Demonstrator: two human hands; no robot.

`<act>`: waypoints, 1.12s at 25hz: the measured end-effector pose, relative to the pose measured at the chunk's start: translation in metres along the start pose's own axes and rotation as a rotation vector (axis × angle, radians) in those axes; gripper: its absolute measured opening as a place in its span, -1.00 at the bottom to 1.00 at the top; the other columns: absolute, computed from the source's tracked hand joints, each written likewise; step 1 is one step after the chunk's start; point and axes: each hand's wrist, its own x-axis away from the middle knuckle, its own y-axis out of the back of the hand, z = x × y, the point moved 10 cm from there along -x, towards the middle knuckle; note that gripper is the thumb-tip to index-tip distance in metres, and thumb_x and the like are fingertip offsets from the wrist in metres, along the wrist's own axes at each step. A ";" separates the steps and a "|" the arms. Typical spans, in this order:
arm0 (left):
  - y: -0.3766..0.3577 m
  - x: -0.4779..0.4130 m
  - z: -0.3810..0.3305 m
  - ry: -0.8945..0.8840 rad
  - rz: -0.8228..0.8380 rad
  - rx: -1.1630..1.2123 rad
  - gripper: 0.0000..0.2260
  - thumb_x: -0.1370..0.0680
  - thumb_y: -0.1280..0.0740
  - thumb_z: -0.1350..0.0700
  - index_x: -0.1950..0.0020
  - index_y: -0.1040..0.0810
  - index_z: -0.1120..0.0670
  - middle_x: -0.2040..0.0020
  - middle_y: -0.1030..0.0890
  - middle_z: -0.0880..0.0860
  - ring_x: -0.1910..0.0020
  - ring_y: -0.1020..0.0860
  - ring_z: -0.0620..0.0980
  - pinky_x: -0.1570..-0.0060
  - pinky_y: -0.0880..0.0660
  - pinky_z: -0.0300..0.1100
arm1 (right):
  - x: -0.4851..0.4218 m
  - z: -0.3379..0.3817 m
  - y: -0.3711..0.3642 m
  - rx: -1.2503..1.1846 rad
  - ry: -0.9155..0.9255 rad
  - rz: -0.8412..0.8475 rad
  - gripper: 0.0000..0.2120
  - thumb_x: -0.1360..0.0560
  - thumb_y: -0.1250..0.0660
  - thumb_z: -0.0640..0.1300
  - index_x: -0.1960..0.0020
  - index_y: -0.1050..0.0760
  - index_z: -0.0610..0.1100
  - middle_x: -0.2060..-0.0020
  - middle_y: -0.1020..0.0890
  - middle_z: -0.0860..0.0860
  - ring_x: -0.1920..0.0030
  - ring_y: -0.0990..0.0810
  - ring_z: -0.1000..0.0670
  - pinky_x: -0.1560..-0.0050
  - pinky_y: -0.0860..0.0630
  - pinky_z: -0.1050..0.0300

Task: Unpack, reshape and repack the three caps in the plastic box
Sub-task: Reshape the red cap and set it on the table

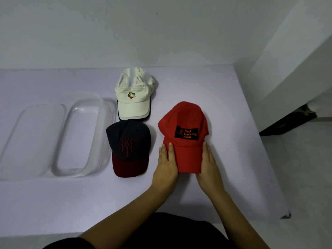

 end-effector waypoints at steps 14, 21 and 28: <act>0.091 0.025 -0.018 -0.072 -0.190 0.824 -0.42 -0.53 -0.14 0.02 -0.50 0.01 -0.06 -0.33 -0.30 -0.32 -0.24 -0.33 -0.55 -0.21 -0.27 -0.57 | 0.024 0.101 0.035 -0.629 0.190 -0.028 -0.36 -0.47 -0.22 0.14 -0.44 0.02 0.15 -0.48 -0.16 0.14 -0.50 -0.16 0.06 -0.48 -0.19 -0.07; 0.118 0.034 -0.037 -0.137 -0.219 0.962 -0.43 -0.49 -0.12 0.18 -0.50 -0.09 0.09 -0.24 -0.36 -0.30 -0.14 -0.40 -0.56 -0.06 -0.33 -0.61 | 0.029 0.125 0.037 -0.797 0.170 0.079 -0.36 -0.38 -0.36 0.25 -0.32 -0.10 0.22 -0.32 -0.30 0.27 -0.29 -0.38 0.35 -0.27 -0.38 0.36; 0.124 0.038 -0.041 -0.150 -0.209 1.065 -0.53 -0.50 -0.13 0.13 -0.42 -0.18 -0.04 -0.27 -0.44 -0.18 -0.16 -0.48 -0.41 -0.12 -0.41 -0.49 | 0.032 0.140 0.035 -0.871 0.150 0.107 -0.53 -0.58 -0.12 -0.33 -0.21 -0.23 0.24 -0.22 -0.37 0.31 -0.12 -0.44 0.48 -0.19 -0.39 0.48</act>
